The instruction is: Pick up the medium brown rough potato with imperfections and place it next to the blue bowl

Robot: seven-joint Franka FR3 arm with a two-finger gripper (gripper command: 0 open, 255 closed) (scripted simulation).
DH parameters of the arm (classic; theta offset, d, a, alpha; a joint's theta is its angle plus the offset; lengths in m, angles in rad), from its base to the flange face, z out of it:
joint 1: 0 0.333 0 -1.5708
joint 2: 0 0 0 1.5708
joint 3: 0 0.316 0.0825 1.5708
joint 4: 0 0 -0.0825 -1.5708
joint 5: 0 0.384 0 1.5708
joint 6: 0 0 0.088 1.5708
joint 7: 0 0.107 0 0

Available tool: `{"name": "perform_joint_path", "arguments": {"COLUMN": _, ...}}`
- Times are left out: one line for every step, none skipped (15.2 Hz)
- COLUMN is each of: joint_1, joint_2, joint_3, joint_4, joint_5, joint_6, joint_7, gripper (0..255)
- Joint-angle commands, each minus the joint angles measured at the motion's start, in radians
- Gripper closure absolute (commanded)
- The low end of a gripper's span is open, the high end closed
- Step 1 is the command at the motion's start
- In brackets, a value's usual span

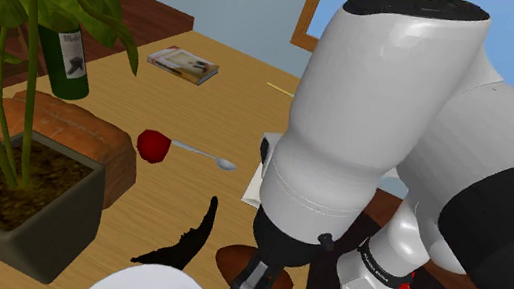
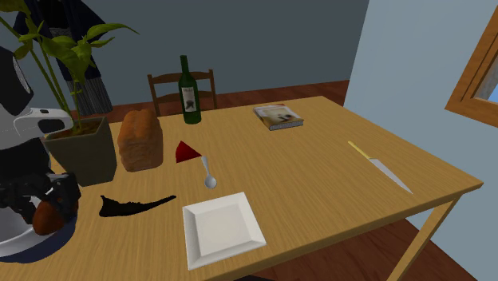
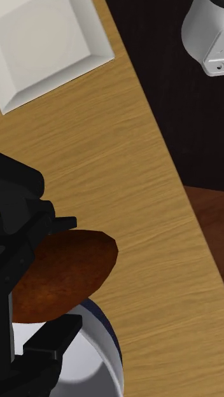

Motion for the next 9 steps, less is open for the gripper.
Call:
{"name": "perform_joint_path", "arguments": {"joint_1": 0.0, "joint_2": 0.007, "joint_3": 0.008, "joint_4": -0.021, "joint_5": 0.002, "joint_6": 0.028, "joint_7": 0.0, "gripper": 255}}
{"name": "perform_joint_path", "arguments": {"joint_1": 0.0, "joint_2": 0.012, "joint_3": 0.012, "joint_4": -0.031, "joint_5": 0.002, "joint_6": 0.043, "joint_7": 0.0, "gripper": 255}}
{"name": "perform_joint_path", "arguments": {"joint_1": -0.001, "joint_2": 0.018, "joint_3": 0.016, "joint_4": -0.04, "joint_5": 0.002, "joint_6": 0.058, "joint_7": 0.0, "gripper": 255}}
{"name": "perform_joint_path", "arguments": {"joint_1": -0.001, "joint_2": 0.023, "joint_3": 0.021, "joint_4": -0.049, "joint_5": 0.003, "joint_6": 0.072, "joint_7": 0.001, "gripper": 255}}
{"name": "perform_joint_path", "arguments": {"joint_1": -0.002, "joint_2": 0.029, "joint_3": 0.025, "joint_4": -0.058, "joint_5": 0.003, "joint_6": 0.087, "joint_7": 0.001, "gripper": 255}}
{"name": "perform_joint_path", "arguments": {"joint_1": -0.003, "joint_2": 0.036, "joint_3": 0.03, "joint_4": -0.067, "joint_5": 0.002, "joint_6": 0.102, "joint_7": 0.002, "gripper": 255}}
{"name": "perform_joint_path", "arguments": {"joint_1": -0.004, "joint_2": 0.042, "joint_3": 0.035, "joint_4": -0.076, "joint_5": 0.002, "joint_6": 0.117, "joint_7": 0.003, "gripper": 255}}
{"name": "perform_joint_path", "arguments": {"joint_1": -0.005, "joint_2": 0.049, "joint_3": 0.039, "joint_4": -0.085, "joint_5": 0.001, "joint_6": 0.132, "joint_7": 0.004, "gripper": 255}}
{"name": "perform_joint_path", "arguments": {"joint_1": -0.006, "joint_2": 0.057, "joint_3": 0.044, "joint_4": -0.093, "joint_5": 0.001, "joint_6": 0.148, "joint_7": 0.005, "gripper": 255}}
